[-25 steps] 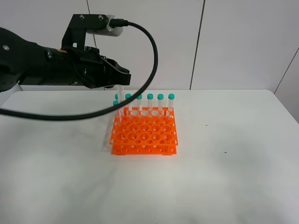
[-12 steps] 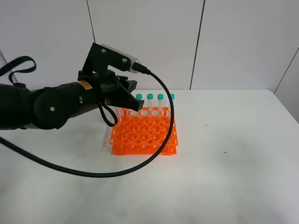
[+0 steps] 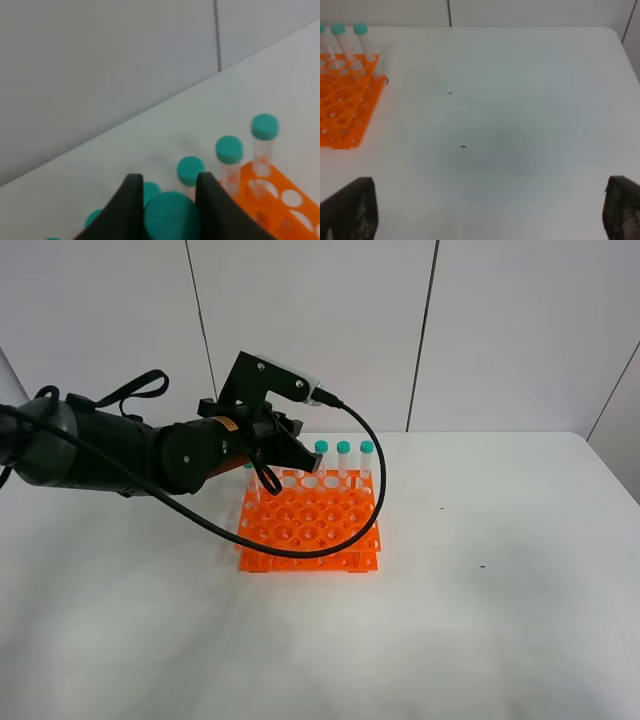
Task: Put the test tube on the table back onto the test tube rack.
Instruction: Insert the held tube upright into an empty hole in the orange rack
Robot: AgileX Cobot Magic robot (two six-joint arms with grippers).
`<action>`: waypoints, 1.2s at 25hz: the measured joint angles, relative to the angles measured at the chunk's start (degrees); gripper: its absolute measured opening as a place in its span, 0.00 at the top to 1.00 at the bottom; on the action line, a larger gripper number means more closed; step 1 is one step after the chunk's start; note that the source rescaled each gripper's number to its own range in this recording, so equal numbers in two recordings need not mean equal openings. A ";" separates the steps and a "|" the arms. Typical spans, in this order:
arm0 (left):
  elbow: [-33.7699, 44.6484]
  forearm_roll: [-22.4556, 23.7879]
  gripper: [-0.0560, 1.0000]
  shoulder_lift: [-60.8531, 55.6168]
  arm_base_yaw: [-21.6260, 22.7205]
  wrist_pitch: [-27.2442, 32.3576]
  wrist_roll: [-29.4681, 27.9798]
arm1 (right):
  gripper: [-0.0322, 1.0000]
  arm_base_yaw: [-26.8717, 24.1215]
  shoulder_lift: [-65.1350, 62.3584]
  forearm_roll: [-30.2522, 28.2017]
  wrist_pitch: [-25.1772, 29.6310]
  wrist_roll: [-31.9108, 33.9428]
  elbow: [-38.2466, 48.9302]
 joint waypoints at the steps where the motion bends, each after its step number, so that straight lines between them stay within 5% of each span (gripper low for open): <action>1: -0.05 0.00 0.93 0.52 0.38 0.00 0.00 | 0.00 0.00 0.00 0.00 0.00 0.00 0.00; 8: -0.12 0.00 0.93 1.55 1.57 -0.39 -1.04 | 0.00 0.00 0.00 0.00 0.00 0.00 0.00; 30: -0.12 0.67 0.93 3.40 3.16 -2.90 -17.18 | 0.00 0.00 -0.05 0.00 0.00 0.00 0.00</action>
